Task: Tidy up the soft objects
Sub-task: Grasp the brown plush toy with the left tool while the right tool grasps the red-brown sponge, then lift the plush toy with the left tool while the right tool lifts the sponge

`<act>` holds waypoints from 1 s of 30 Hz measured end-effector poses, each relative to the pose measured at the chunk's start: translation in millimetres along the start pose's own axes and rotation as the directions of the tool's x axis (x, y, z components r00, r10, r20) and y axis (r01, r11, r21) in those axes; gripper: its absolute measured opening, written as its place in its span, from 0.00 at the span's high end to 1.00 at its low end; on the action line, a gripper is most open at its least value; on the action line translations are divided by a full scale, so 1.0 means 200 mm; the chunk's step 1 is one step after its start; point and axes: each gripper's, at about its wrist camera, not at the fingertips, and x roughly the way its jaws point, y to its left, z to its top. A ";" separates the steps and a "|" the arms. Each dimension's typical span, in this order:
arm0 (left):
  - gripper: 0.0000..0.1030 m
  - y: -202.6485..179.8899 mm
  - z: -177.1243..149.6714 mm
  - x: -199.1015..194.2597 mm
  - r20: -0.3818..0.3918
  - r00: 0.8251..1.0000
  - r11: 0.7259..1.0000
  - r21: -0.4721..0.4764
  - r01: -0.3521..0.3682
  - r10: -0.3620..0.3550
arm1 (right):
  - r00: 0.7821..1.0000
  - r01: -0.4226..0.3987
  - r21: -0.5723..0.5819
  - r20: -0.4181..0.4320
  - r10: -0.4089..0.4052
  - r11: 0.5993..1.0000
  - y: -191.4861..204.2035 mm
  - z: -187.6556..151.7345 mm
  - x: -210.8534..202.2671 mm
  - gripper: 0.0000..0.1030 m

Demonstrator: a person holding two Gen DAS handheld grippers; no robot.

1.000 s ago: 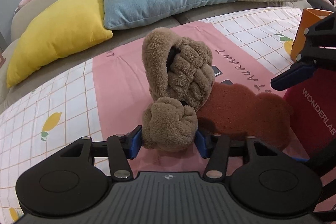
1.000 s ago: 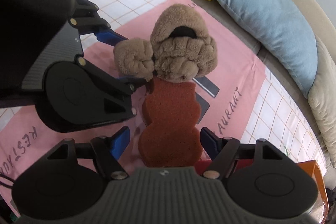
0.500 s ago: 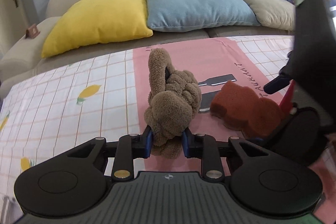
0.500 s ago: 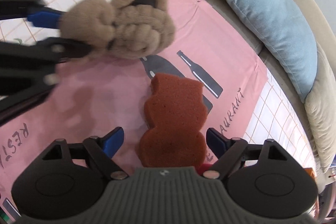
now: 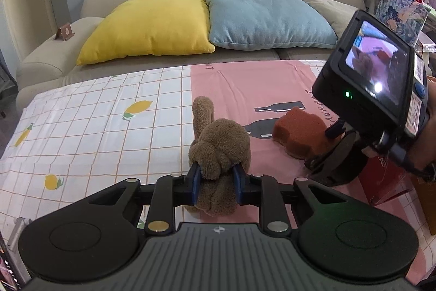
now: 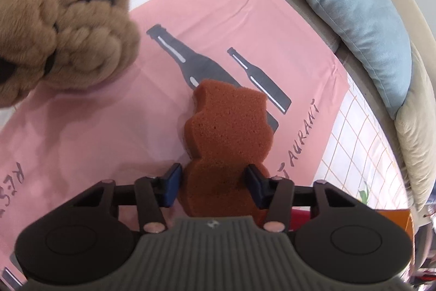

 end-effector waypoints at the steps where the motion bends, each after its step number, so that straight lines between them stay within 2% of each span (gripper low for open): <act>1: 0.75 0.00 0.00 -0.01 0.002 1.000 1.000 -0.003 0.001 -0.001 | 1.000 -0.004 0.005 0.017 0.004 1.000 0.00 -0.01 -0.02 0.60; 2: 0.75 0.00 0.00 -0.02 0.003 1.000 1.000 -0.008 0.002 -0.002 | 0.999 -0.006 0.006 0.034 0.006 1.000 0.00 -0.02 -0.04 0.69; 4: 0.76 -0.01 -0.01 -0.04 0.004 1.000 1.000 -0.012 0.000 0.000 | 0.998 -0.008 0.013 0.065 0.008 1.000 0.00 -0.04 -0.08 0.75; 9: 0.76 -0.03 -0.05 -0.10 -0.018 1.000 1.000 -0.011 0.010 -0.010 | 0.985 -0.130 0.099 0.123 0.118 0.986 -0.03 -0.11 -0.22 0.79; 12: 0.76 -0.03 -0.09 -0.15 -0.040 0.999 0.999 -0.030 0.025 -0.026 | 0.966 -0.227 0.139 0.161 0.204 0.964 -0.02 -0.18 -0.31 0.80; 18: 0.77 -0.03 -0.20 -0.28 -0.101 0.991 0.991 -0.109 0.080 -0.091 | 0.940 -0.303 0.131 0.206 0.273 0.944 0.10 -0.39 -0.47 0.80; 24: 0.78 -0.05 -0.27 -0.26 -0.191 0.967 0.978 -0.153 0.139 -0.168 | 0.943 -0.320 0.146 0.146 0.300 0.936 0.22 -0.59 -0.45 0.79; 27: 0.72 -0.06 -0.29 -0.24 -0.206 0.962 0.977 -0.156 0.147 -0.178 | 0.939 -0.322 0.127 0.172 0.299 0.938 0.28 -0.65 -0.49 0.78; 30: 0.62 -0.08 -0.30 -0.22 -0.214 0.961 0.978 -0.149 0.145 -0.175 | 0.929 -0.344 0.152 0.195 0.313 0.926 0.26 -0.66 -0.49 0.67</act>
